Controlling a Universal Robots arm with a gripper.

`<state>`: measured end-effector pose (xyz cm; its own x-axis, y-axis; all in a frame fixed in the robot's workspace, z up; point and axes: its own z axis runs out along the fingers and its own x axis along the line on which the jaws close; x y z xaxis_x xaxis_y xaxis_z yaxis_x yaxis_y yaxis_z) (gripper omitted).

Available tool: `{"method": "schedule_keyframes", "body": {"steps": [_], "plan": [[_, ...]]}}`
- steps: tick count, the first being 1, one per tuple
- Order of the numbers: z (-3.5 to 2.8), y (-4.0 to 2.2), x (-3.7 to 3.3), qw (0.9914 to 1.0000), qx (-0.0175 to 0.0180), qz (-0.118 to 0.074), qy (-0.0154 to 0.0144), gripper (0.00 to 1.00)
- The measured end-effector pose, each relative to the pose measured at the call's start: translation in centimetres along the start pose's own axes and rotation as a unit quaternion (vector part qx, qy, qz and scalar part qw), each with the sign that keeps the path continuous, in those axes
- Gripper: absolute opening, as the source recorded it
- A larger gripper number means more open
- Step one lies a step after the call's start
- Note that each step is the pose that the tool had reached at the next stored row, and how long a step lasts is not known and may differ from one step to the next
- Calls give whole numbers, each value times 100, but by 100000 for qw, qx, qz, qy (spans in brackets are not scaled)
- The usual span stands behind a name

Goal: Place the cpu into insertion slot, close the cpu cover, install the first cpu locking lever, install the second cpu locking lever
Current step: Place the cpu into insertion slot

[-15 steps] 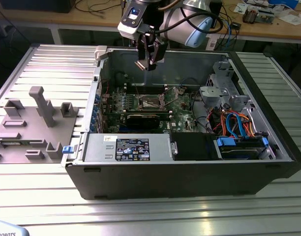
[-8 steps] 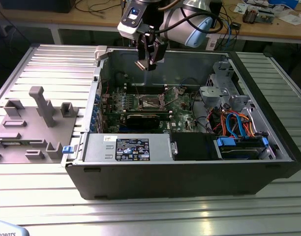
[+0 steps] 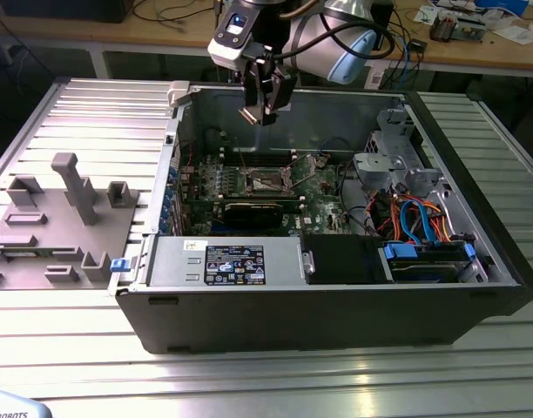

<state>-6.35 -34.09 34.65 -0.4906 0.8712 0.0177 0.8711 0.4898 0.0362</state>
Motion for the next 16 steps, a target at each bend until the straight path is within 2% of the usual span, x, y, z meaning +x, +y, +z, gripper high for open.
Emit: {"method": "schedule_keyframes", "body": {"steps": [16], "plan": [[1,0,0,99998,-9,568,-22,55]]}}
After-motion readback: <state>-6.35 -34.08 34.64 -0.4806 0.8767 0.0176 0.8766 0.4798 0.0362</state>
